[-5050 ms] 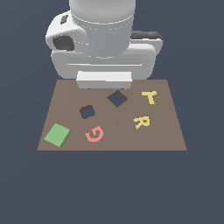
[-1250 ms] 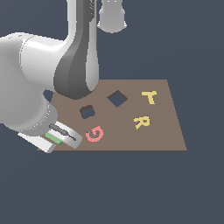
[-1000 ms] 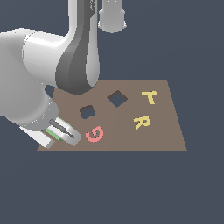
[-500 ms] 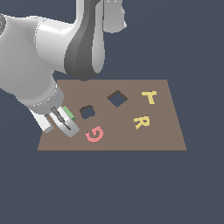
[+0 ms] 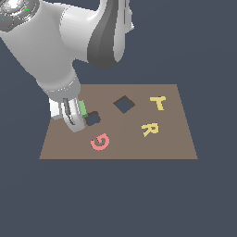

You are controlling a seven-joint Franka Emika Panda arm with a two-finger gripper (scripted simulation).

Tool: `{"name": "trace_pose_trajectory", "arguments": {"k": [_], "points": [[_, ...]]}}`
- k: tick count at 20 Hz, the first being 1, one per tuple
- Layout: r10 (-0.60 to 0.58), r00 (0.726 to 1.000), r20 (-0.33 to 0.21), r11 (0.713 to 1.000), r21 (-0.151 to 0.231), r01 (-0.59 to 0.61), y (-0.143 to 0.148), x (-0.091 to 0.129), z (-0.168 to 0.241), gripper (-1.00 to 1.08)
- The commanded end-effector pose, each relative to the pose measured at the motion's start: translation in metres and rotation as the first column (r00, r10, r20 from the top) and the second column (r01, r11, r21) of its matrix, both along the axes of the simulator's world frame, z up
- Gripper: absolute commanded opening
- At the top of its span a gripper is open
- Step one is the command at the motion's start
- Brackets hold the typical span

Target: Insert a designated object into the corresponding slot on a board.

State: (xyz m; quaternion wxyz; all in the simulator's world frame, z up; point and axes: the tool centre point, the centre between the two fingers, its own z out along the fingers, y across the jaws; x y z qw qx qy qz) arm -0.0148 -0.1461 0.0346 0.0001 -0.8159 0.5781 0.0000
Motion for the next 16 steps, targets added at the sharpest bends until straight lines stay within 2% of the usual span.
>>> {"name": "trace_pose_trajectory", "arguments": {"k": [1, 4, 8, 12, 16], "points": [[-0.098, 0.995, 0.001, 0.995, 0.000, 0.098, 0.010, -0.011, 0.001, -1.00], [-0.207, 0.978, 0.001, 0.978, 0.000, 0.207, 0.022, -0.022, 0.001, -1.00], [-0.343, 0.939, 0.001, 0.939, 0.001, 0.343, 0.040, -0.034, 0.002, -1.00], [-0.467, 0.884, 0.001, 0.884, 0.001, 0.467, 0.059, -0.043, 0.003, -1.00], [-0.578, 0.816, 0.001, 0.816, 0.001, 0.578, 0.078, -0.049, 0.003, -1.00]]}}
